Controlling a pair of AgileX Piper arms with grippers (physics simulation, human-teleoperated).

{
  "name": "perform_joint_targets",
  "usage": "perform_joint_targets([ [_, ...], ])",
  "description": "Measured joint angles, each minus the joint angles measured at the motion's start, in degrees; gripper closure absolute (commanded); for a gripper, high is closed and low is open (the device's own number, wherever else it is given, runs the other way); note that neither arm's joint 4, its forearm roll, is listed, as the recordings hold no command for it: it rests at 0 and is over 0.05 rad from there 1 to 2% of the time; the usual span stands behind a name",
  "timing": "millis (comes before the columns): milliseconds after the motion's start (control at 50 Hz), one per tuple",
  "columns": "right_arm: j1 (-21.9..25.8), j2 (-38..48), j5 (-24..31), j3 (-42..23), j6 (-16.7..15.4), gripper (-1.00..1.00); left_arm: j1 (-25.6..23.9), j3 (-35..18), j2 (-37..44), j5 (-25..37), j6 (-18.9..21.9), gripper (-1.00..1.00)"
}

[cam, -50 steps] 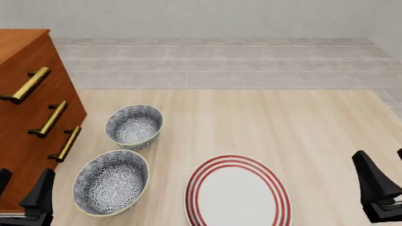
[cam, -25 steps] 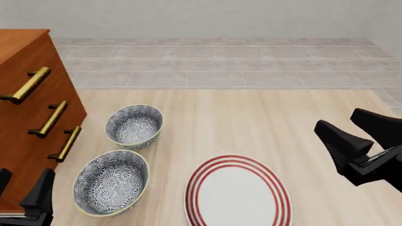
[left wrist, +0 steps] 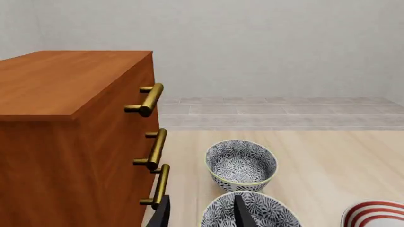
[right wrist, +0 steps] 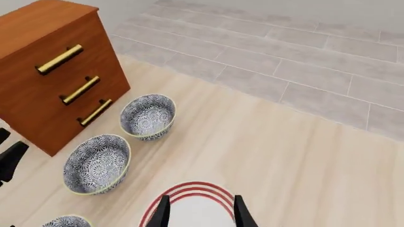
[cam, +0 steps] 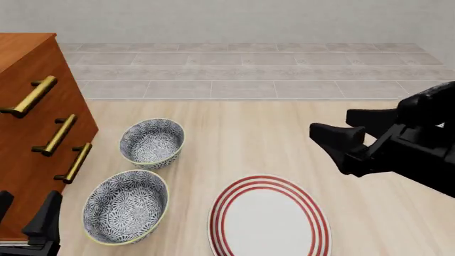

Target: Put the bowl at the front on the plate.

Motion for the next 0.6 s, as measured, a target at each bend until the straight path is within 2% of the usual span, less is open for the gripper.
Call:
perform_joint_targets([
  [260,5.85,7.92,2.45,-4.13,2.59,-1.00,0.00,0.00,0.00,0.00,0.00,-1.00],
  [600,12.31,17.37,1.10,-6.09,5.47,-1.00,0.00,0.00,0.00,0.00,0.00,-1.00],
])
